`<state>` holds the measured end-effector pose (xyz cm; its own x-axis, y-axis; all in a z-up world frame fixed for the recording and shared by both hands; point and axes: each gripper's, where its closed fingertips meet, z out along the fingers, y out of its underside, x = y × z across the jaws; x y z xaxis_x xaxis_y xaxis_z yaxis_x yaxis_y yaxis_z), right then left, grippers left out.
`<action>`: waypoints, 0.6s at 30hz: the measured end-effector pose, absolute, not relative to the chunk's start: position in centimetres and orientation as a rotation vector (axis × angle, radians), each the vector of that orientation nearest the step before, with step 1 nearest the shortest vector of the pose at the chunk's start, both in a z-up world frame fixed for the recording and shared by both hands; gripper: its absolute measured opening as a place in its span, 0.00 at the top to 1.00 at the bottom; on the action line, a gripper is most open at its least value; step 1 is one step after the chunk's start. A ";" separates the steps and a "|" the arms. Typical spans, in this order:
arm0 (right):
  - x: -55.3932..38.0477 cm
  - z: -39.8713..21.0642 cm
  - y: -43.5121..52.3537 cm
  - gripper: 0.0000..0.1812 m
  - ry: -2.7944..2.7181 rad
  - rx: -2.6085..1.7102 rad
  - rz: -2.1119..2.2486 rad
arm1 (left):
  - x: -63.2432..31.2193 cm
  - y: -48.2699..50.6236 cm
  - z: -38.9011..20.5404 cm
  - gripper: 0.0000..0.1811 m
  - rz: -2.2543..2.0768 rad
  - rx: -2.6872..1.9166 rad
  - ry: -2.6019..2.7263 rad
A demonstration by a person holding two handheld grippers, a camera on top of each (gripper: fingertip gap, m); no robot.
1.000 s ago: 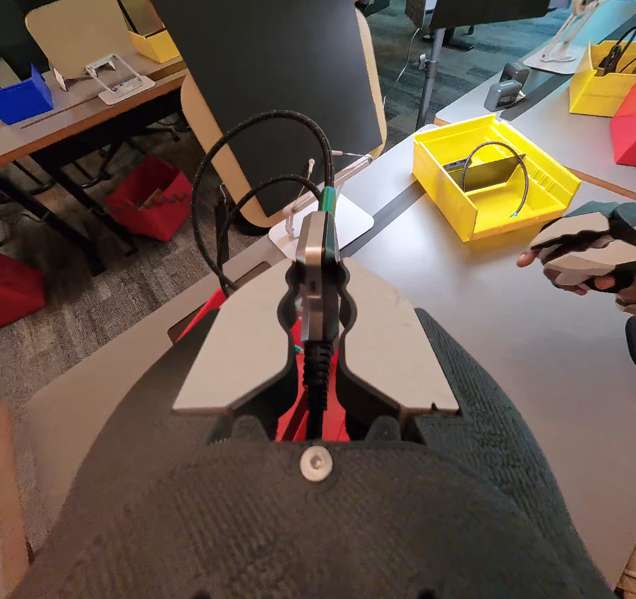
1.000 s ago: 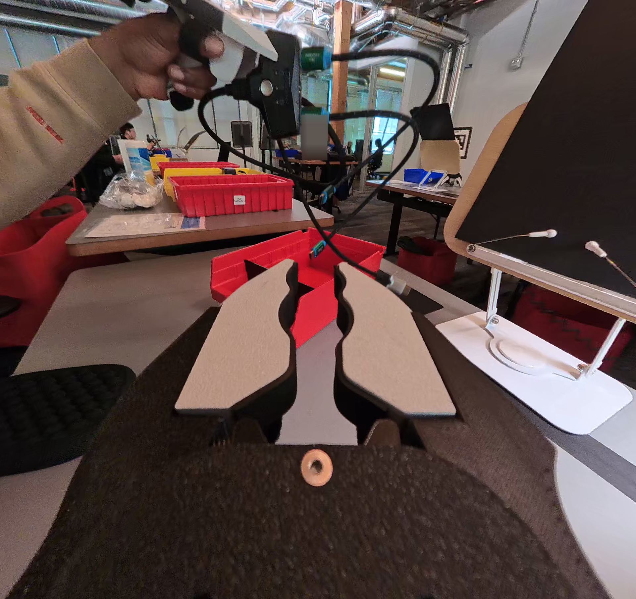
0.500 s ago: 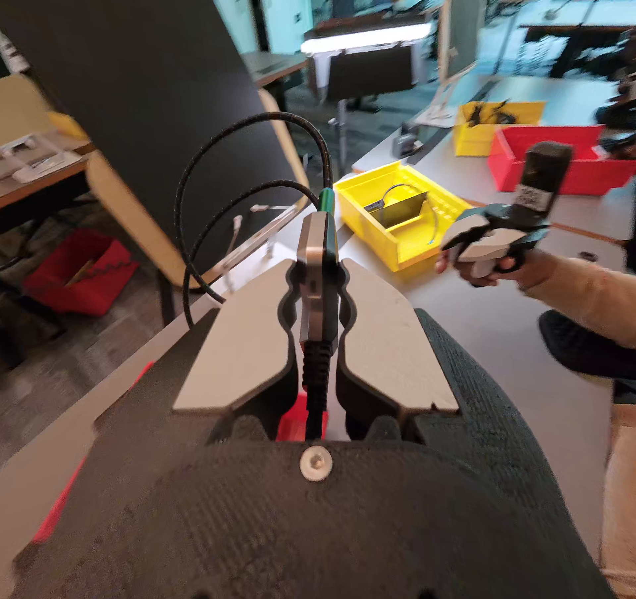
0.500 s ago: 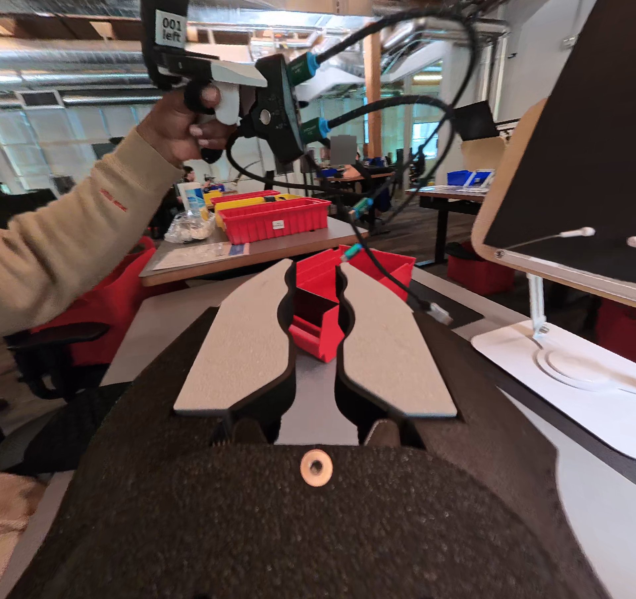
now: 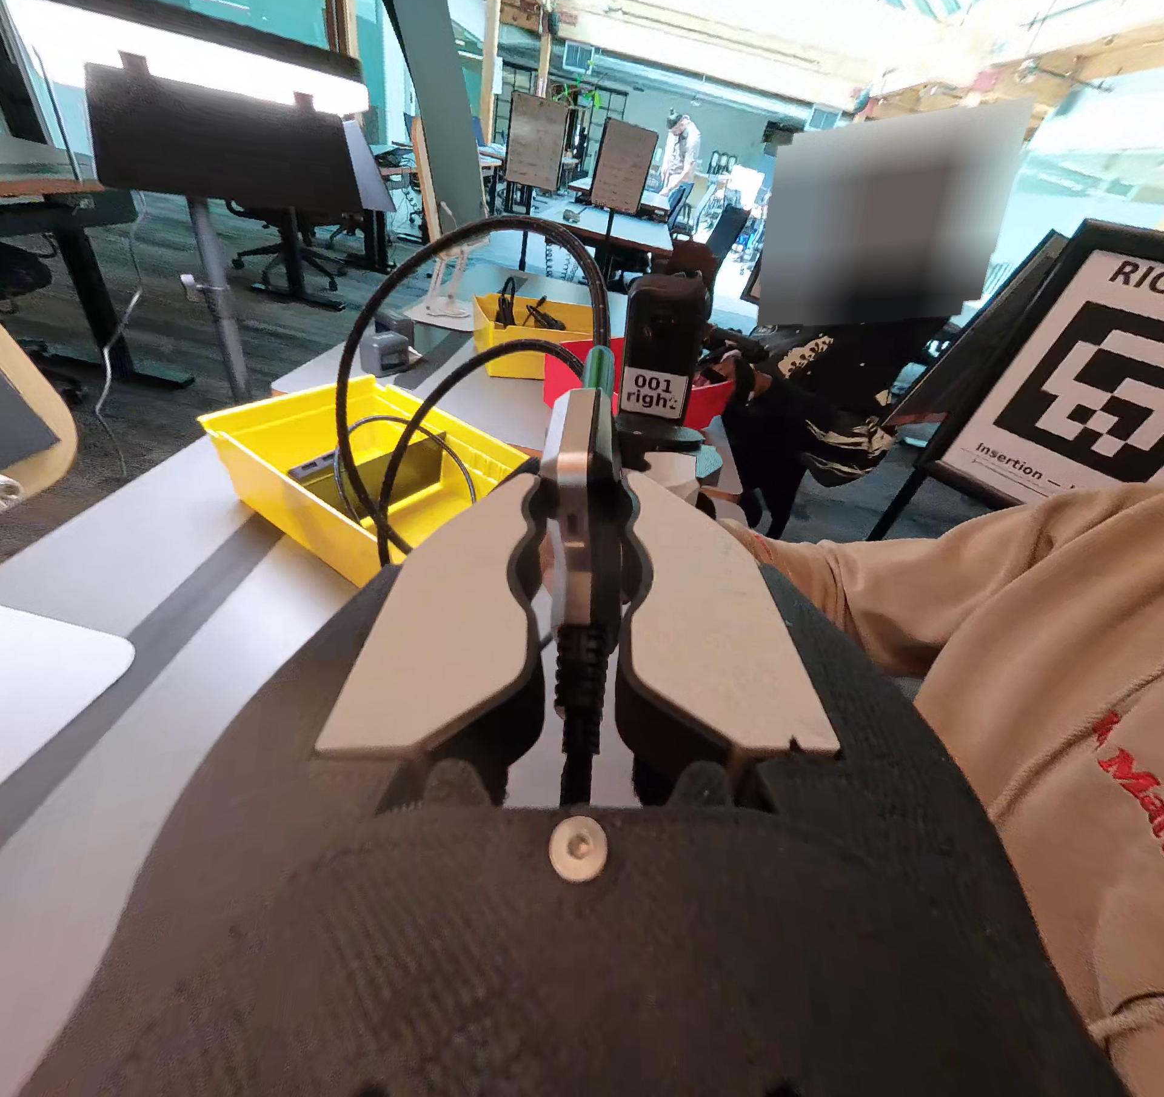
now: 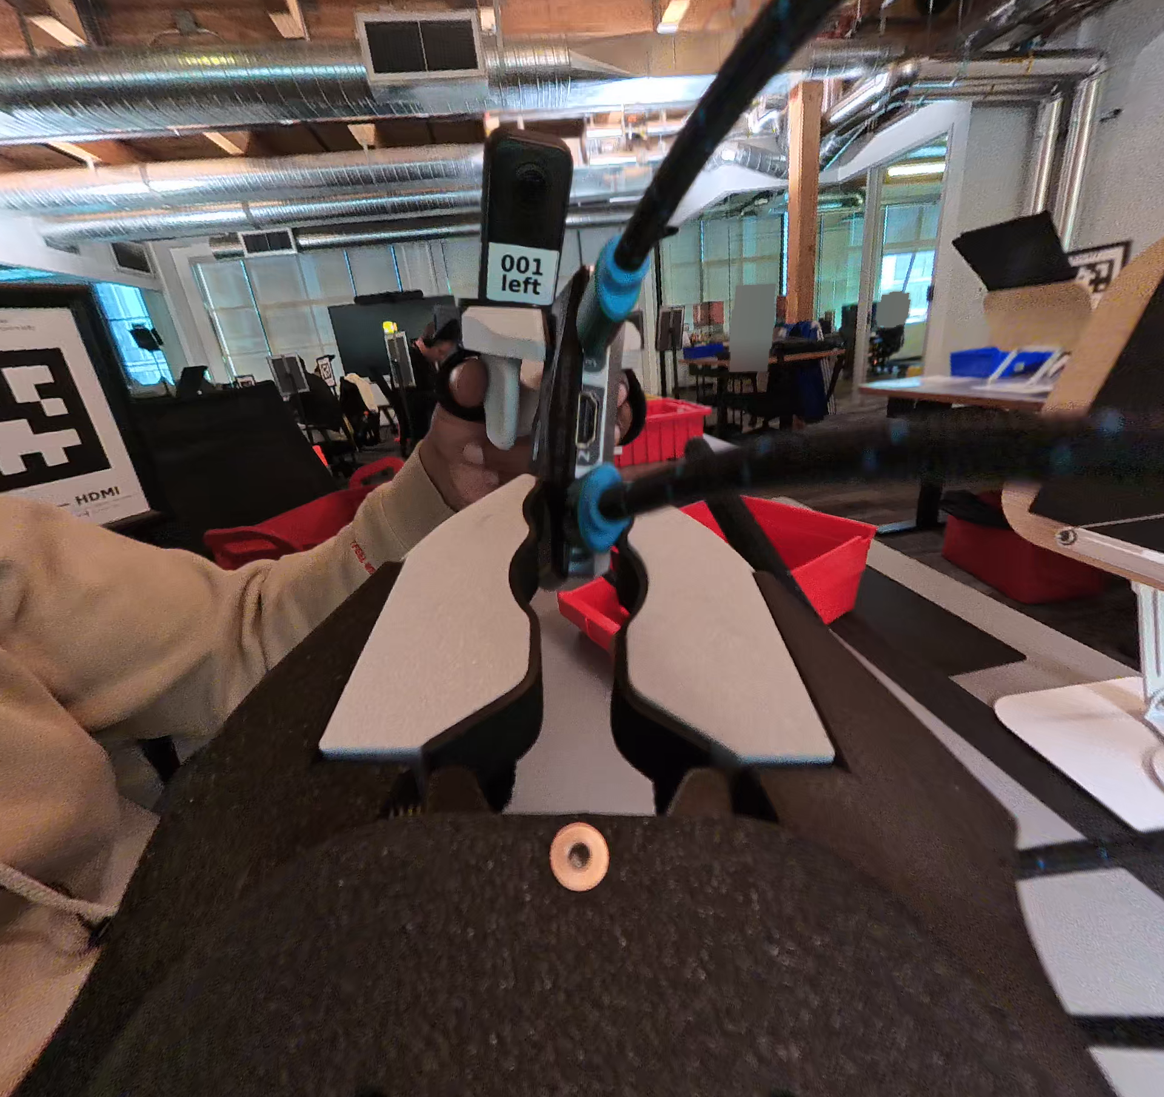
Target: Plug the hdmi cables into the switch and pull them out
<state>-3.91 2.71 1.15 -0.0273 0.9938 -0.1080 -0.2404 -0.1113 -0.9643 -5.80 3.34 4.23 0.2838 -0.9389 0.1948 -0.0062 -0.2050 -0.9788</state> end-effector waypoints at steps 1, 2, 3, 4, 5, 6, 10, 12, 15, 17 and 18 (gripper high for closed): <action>-3.9 0.7 2.9 0.89 -0.999 -1.119 1.400 | -5.9 3.6 3.7 0.88 -1.139 -1.499 0.891; -4.0 0.2 3.1 0.89 -1.017 -1.146 1.402 | -6.1 3.9 3.1 0.88 -1.157 -1.500 0.865; -4.2 -0.4 3.3 0.89 -1.028 -1.177 1.397 | -6.4 4.4 2.5 0.87 -1.157 -1.505 0.830; -4.4 -0.8 3.8 0.89 -1.022 -1.201 1.385 | -6.9 5.1 2.0 0.87 -1.140 -1.511 0.788; -4.7 -1.3 4.1 0.89 -1.011 -1.218 1.388 | -7.3 5.5 1.5 0.86 -1.114 -1.511 0.757; -5.0 -1.7 4.3 0.90 -1.001 -1.233 1.408 | -7.9 5.9 1.3 0.86 -1.085 -1.502 0.728; -4.6 -2.3 6.1 0.90 -0.879 -1.251 1.514 | -10.5 5.4 3.0 0.83 -0.999 -1.369 0.641; -3.5 -1.8 7.6 0.89 -0.771 -1.232 1.588 | -10.8 4.2 3.6 0.84 -0.952 -1.363 0.685; -1.6 -0.8 9.0 0.89 -0.644 -1.157 1.640 | -8.4 1.7 2.5 0.86 -0.989 -1.398 0.854; -0.6 -0.1 9.4 0.89 -0.580 -1.092 1.637 | -5.6 0.6 0.5 0.82 -1.085 -1.468 0.957; -0.2 0.4 9.3 0.89 -0.558 -1.054 1.631 | -4.2 0.7 -0.5 0.79 -1.119 -1.502 0.975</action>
<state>-0.16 9.32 0.38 -0.0446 0.9337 -0.3554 -0.5201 -0.3254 -0.7897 -4.20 0.69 -0.52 0.2522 -0.9517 0.1752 -0.0434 -0.1919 -0.9804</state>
